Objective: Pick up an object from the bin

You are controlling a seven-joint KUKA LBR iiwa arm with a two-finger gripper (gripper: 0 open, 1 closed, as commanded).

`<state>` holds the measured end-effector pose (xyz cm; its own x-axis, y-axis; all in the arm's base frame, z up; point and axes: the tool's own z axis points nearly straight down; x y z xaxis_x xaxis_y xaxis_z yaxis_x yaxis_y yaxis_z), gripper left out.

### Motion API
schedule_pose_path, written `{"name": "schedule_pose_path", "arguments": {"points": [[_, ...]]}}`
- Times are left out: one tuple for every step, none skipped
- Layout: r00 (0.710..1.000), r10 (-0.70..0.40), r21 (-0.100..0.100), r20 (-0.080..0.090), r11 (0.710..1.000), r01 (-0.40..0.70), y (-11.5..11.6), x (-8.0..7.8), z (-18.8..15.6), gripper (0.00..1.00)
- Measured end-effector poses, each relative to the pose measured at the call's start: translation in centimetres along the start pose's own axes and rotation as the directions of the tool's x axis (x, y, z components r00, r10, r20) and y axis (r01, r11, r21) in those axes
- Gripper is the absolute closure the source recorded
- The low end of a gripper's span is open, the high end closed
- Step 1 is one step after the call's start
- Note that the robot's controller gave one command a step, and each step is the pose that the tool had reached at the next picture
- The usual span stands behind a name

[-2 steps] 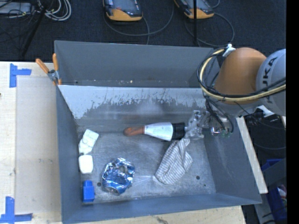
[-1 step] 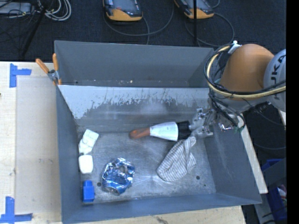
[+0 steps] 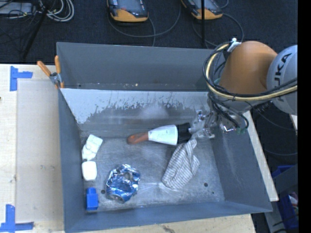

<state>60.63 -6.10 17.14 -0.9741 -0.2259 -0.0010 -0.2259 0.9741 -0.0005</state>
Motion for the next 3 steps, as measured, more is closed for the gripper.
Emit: {"name": "schedule_pose_path", "arguments": {"points": [[0.957, -0.29, -0.002, -0.001, 0.957, 0.29, 2.2, 0.7, -1.4, 1.0], [0.955, -0.297, -0.001, 0.002, 0.955, 0.297, 2.3, -0.3, -1.1, 1.0], [0.996, -0.085, -0.001, 0.0, 0.996, 0.085, 2.4, -0.8, -1.0, 1.0]]}}
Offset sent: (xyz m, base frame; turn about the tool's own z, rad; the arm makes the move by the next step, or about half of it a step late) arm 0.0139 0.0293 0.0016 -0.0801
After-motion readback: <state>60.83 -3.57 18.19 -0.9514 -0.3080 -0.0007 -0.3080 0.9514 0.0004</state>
